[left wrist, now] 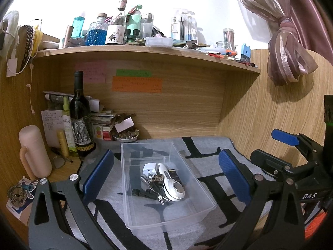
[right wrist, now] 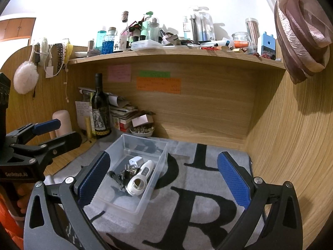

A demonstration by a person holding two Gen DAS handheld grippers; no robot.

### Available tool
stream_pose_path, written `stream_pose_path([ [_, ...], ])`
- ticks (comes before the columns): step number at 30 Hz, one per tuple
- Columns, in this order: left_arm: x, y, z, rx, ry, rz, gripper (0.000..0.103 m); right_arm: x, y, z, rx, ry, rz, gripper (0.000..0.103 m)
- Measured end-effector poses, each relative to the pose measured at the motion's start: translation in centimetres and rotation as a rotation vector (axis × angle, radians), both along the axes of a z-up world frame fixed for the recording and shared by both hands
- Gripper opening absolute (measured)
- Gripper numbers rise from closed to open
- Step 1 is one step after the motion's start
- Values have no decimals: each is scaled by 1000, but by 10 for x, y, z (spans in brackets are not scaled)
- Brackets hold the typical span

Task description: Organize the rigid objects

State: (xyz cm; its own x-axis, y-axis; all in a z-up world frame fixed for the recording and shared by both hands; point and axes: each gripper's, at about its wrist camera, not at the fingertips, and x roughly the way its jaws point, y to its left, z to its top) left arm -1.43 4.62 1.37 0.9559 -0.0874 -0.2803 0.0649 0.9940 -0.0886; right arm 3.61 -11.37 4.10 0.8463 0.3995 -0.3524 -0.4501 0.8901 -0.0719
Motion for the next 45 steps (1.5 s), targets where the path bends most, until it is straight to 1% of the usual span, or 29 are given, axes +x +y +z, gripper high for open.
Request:
stream_pose_path([
  [24,-1,-5,-2,5,0,-6,102,-3,1,2,3,-5,-6,103],
  [32,-2,-10,-6,9,-5,-25,102,-4,1,2,3,-4,-8,103],
  [45,-2,-7,-5,1,-3,-30,103,-6,4,2,1,-2,-17,103],
])
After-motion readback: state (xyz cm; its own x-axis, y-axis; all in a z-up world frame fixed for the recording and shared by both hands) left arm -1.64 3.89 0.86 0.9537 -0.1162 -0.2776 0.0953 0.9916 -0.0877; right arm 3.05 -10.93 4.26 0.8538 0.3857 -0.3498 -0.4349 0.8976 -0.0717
